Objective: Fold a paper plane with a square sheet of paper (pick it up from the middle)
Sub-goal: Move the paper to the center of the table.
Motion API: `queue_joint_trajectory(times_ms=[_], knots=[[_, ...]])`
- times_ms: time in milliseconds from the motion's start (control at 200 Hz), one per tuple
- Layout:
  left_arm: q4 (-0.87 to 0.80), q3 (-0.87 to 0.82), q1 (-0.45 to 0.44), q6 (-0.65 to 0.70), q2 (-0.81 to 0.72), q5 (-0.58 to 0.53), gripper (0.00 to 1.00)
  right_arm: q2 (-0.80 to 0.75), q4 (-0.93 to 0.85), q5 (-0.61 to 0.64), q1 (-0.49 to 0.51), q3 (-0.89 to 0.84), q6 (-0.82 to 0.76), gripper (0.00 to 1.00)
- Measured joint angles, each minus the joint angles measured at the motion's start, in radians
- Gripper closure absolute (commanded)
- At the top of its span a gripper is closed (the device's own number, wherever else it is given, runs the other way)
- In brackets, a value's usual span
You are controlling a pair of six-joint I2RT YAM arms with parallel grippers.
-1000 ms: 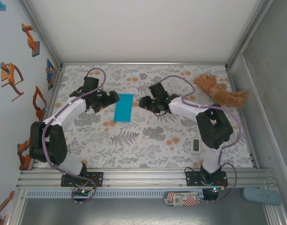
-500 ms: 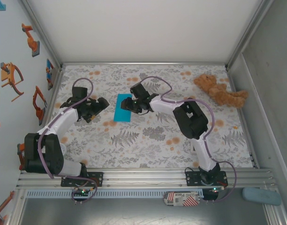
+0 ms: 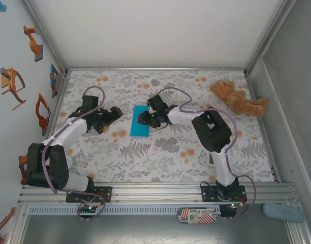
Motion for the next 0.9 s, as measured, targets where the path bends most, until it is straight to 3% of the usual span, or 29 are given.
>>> queue_joint_trajectory(times_ms=[255,481,651,896], knots=[[0.113,-0.093,-0.121,-0.082,-0.001,0.014,0.02,-0.096,-0.120,-0.019,-0.040,-0.088,-0.172,0.57],[0.202,-0.135,-0.233,-0.155,-0.001,0.013,0.04,-0.219,-0.084,-0.011,-0.040,-0.137,-0.129,0.62],[0.255,-0.153,-0.294,-0.195,-0.009,-0.010,0.11,-0.237,-0.035,-0.008,-0.041,-0.145,-0.087,0.69],[0.310,-0.191,-0.312,-0.249,-0.018,-0.010,0.25,-0.192,-0.033,-0.011,-0.051,-0.145,-0.076,0.70]])
